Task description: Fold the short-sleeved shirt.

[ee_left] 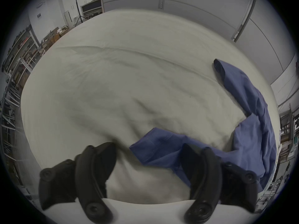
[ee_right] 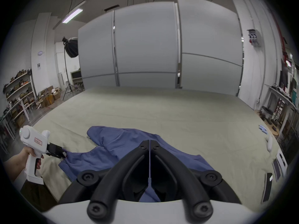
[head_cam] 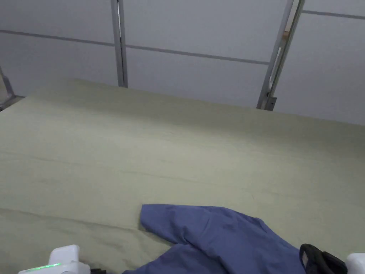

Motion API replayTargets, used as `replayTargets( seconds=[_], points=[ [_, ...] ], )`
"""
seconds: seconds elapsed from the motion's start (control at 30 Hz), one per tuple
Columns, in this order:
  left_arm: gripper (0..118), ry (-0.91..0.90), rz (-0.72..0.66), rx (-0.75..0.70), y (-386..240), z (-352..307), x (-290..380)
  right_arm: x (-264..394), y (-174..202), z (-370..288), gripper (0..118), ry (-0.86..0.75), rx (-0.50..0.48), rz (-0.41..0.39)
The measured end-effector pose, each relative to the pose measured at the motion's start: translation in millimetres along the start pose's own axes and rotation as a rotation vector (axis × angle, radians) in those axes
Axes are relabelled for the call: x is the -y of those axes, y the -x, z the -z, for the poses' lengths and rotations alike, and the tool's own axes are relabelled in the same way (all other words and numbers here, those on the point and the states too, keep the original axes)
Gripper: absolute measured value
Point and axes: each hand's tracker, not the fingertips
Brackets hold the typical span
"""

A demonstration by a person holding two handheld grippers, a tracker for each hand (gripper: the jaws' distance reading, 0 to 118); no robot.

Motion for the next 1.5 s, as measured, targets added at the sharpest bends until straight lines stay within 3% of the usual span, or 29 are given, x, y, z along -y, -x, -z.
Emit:
replayTargets(
  seconds=[0.03, 0.07, 0.1, 0.17, 0.23, 0.33, 0.4, 0.53, 0.6, 0.63, 0.67, 0.7, 0.73, 0.77, 0.8, 0.87, 0.9, 1.03, 1.33, 1.5],
  points=[
    [54, 0.045, -0.036, 0.034, -2, -2, 3, -4, 5, 18, 37, 0.034, -0.015, -0.020],
    [16, 0.020, -0.044, 0.053, -3, -7, 2, -8, 11, 37, 69, 0.070, -0.022, -0.051],
    [4, 0.001, -0.041, 0.068, -2, -13, 0, -11, 17, 54, 111, 0.095, -0.037, -0.074],
    [4, -0.049, -0.078, 0.116, -2, -25, -1, -18, 34, 104, 117, 0.203, -0.056, -0.131],
    [4, -0.079, -0.061, 0.114, -2, -32, 1, -21, 49, 144, 118, 0.190, -0.093, -0.170],
    [4, -0.114, -0.028, 0.102, -1, -39, 5, -23, 77, 207, 118, 0.316, -0.107, -0.246],
    [4, -0.117, -0.028, 0.104, 1, -40, 8, -22, 92, 243, 118, 0.379, -0.137, -0.256],
    [4, -0.109, -0.039, 0.114, 6, -35, 8, -10, 119, 306, 118, 0.532, -0.072, -0.275],
    [4, -0.109, -0.038, 0.116, 8, -32, 7, -3, 123, 319, 115, 0.652, -0.084, -0.234],
    [4, -0.104, -0.035, 0.117, 8, -31, 6, -6, 114, 312, 114, 0.573, -0.087, -0.150],
    [4, -0.101, -0.034, 0.115, 7, -29, 6, -8, 112, 307, 108, 0.577, -0.086, -0.185],
    [4, -0.100, -0.037, 0.118, 7, -30, 7, -8, 109, 299, 79, 0.531, -0.118, -0.186],
    [4, -0.102, -0.041, 0.116, 7, -30, 7, -10, 105, 283, 23, 0.462, -0.136, -0.190],
    [4, -0.106, -0.046, 0.113, 5, -32, 7, -8, 102, 272, 4, 0.408, -0.103, -0.199],
    [4, -0.111, -0.047, 0.112, 3, -34, 7, -3, 100, 265, 4, 0.387, -0.055, -0.174],
    [4, -0.144, -0.054, 0.111, 2, -45, 9, 2, 76, 244, 4, 0.373, -0.175, -0.012],
    [4, -0.167, -0.057, 0.122, 2, -52, 10, 4, 70, 229, 4, 0.335, -0.145, 0.026],
    [4, -0.301, -0.049, 0.167, 3, -98, 10, -11, 30, 147, 4, 0.089, -0.176, 0.166],
    [4, -0.661, 0.005, 0.156, -2, -236, 9, -55, -71, -88, 4, -0.408, -0.081, 0.341],
    [4, -0.876, -0.050, 0.199, 3, -315, 11, -67, -105, -181, 4, -0.626, -0.004, 0.381]
  ],
)
